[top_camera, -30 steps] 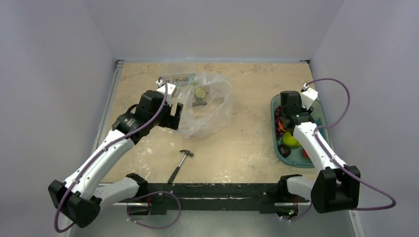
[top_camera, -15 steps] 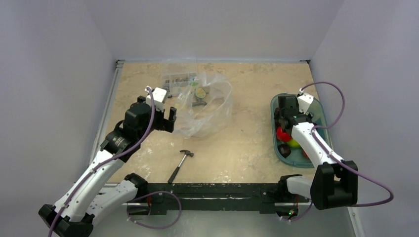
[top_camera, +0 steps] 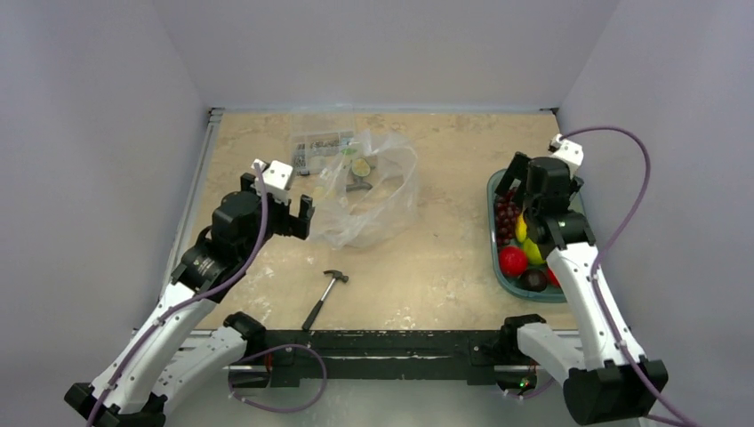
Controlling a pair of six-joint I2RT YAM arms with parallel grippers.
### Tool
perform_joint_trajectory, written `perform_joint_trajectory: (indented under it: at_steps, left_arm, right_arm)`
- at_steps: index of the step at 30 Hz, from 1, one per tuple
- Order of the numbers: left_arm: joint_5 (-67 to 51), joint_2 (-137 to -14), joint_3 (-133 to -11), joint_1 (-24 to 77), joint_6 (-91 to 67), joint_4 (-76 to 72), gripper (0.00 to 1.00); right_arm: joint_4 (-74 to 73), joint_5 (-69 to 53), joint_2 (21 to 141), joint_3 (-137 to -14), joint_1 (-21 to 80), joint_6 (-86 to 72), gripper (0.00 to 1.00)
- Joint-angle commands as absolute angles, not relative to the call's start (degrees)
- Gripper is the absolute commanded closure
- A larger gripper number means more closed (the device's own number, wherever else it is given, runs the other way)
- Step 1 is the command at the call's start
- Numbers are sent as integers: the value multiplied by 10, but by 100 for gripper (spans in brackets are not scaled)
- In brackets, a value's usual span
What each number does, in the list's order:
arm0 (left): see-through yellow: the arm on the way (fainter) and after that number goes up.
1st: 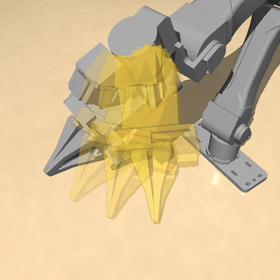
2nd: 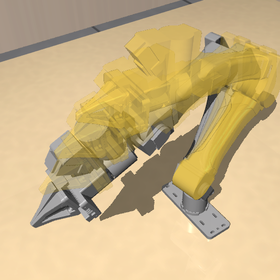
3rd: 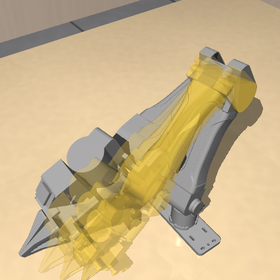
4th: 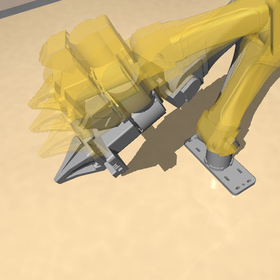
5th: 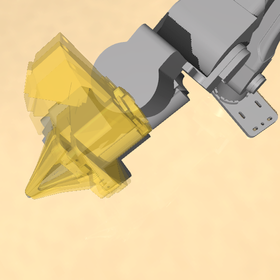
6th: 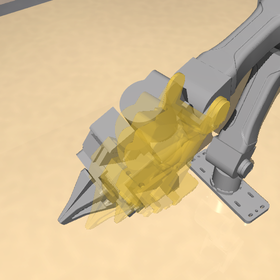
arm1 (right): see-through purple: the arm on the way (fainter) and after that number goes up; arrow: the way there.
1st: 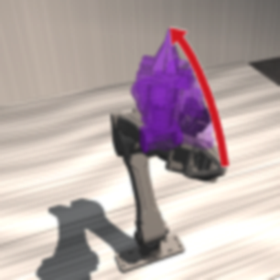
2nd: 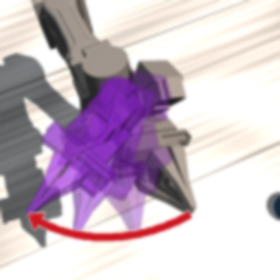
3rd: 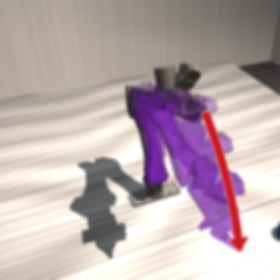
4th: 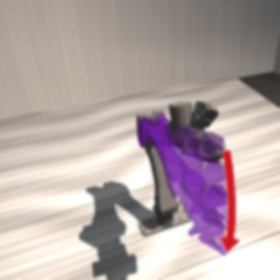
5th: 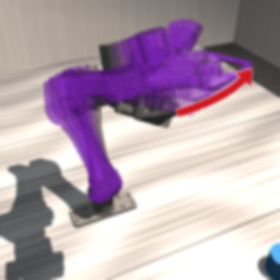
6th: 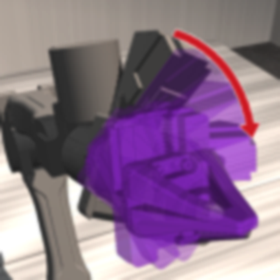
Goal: Take the fake fruits out of the plastic bag
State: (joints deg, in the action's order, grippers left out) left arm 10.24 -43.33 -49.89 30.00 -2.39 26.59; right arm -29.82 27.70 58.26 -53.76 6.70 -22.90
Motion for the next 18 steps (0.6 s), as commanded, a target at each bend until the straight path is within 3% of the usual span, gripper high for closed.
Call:
perform_joint_trajectory:
  at_steps: [1, 10, 18]
  left_arm:
    - [93, -399, -564, 298, -62, 289, 6]
    - [89, -359, -705, 298, -135, 384, 6]
    - [78, -332, -731, 298, -155, 400, 6]
  right_arm:
    - [-271, 171, 527, -614, 65, -197, 1]
    - [-255, 85, 439, -667, 64, -202, 1]
    - [-211, 117, 352, -647, 64, -221, 1]
